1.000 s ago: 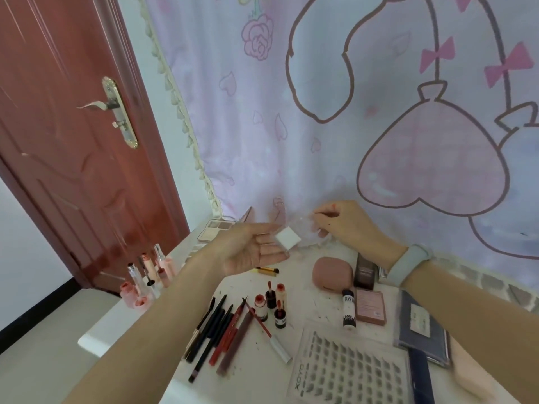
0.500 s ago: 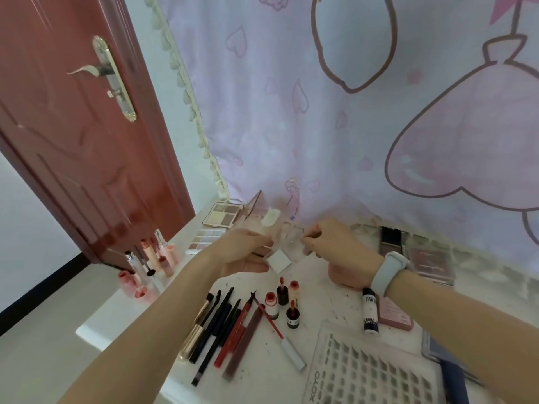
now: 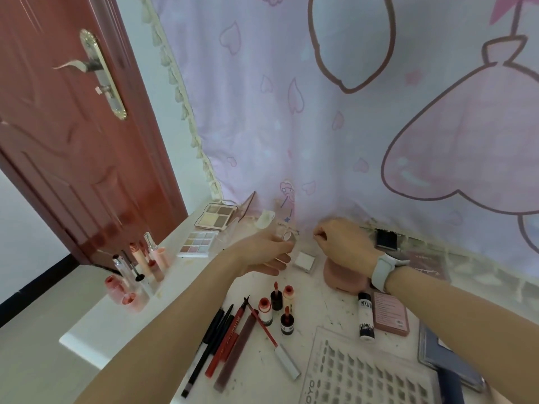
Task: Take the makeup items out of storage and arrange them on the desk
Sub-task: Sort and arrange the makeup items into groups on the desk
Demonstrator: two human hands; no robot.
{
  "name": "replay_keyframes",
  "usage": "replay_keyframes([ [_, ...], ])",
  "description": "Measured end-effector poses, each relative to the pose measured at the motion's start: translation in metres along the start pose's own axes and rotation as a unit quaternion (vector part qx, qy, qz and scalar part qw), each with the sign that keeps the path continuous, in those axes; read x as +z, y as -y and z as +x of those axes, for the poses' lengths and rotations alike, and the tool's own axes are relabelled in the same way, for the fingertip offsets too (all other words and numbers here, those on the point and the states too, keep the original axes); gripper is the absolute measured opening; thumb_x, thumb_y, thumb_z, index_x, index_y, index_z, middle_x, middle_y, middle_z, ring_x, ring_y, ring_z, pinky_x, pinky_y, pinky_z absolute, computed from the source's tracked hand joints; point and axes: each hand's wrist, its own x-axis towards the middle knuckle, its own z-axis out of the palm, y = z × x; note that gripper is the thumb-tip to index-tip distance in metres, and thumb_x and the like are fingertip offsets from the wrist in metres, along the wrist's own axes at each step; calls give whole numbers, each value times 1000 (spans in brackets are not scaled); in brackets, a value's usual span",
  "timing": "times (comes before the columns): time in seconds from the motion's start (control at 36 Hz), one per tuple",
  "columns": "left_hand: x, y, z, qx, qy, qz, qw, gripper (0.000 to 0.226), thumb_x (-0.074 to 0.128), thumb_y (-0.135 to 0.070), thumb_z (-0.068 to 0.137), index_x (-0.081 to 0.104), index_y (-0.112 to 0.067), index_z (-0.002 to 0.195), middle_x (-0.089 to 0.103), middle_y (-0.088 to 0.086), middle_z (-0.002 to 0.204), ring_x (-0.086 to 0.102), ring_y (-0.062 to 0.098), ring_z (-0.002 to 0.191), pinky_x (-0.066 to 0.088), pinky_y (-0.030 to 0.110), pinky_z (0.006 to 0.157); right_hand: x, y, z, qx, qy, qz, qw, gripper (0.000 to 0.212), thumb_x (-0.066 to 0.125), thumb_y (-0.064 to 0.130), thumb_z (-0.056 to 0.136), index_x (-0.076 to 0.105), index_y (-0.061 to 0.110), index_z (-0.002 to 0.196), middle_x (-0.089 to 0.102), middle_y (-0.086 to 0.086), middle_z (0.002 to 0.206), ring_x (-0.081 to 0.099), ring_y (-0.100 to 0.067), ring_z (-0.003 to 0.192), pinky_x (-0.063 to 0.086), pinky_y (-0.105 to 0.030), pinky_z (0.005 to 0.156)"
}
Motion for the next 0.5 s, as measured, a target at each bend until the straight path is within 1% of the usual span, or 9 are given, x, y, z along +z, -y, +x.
replay_keyframes([
  [0.08,-3,-1,-3,7,-5,23,1000,38,52,-38,94,55,-11,121,64,6,113,66,17,97,54,27,82,0,0,2,-5,-13,-13,1000,25,48,16,91,59,12,70,63,-4,84,56,-22,84,49,-38,69],
  [0.17,-5,-4,-11,27,-21,46,998,36,49,-35,96,54,-14,124,64,2,112,66,15,97,53,26,85,-1,-4,2,-2,-23,-25,999,24,49,21,93,65,8,82,64,-6,93,57,-23,88,48,-36,72],
  [0.22,-5,-6,-18,52,-43,61,996,33,47,-34,97,57,-15,122,64,0,110,65,12,96,53,24,83,-2,-9,-3,7,-35,-30,999,24,49,24,93,65,7,91,64,-6,97,57,-23,88,48,-34,72],
  [0.31,-4,-6,-31,120,-99,116,981,26,45,-29,97,64,-17,109,66,-2,103,63,13,96,48,26,83,-8,-18,-16,9,-40,-28,999,28,49,32,93,61,14,111,63,-4,108,58,-22,95,47,-32,78],
  [0.36,0,-4,-38,159,-139,153,965,24,45,-27,97,65,-20,109,63,-12,96,59,7,93,43,14,78,-12,-23,-27,-10,0,-56,998,40,49,44,90,55,20,121,61,-1,117,55,-22,105,41,-32,86],
  [0.42,6,-1,-46,182,-179,154,954,24,47,-26,96,64,-22,112,59,-20,94,55,-2,90,37,2,72,-14,-25,-37,-26,75,-115,990,57,46,57,84,43,28,133,54,0,131,45,-24,121,31,-37,101],
  [0.44,10,1,-50,195,-200,147,949,23,47,-24,96,64,-22,112,59,-21,94,55,-5,89,37,-1,71,-14,-26,-41,-26,118,-137,983,66,45,63,81,35,31,138,49,0,136,40,-26,126,26,-40,104],
  [0.5,17,5,-58,219,-239,130,937,24,48,-21,96,65,-20,112,59,-20,96,53,-11,88,34,-6,72,-13,-26,-44,-18,185,-155,970,76,44,69,78,25,32,142,46,-1,139,37,-27,128,23,-45,103],
])
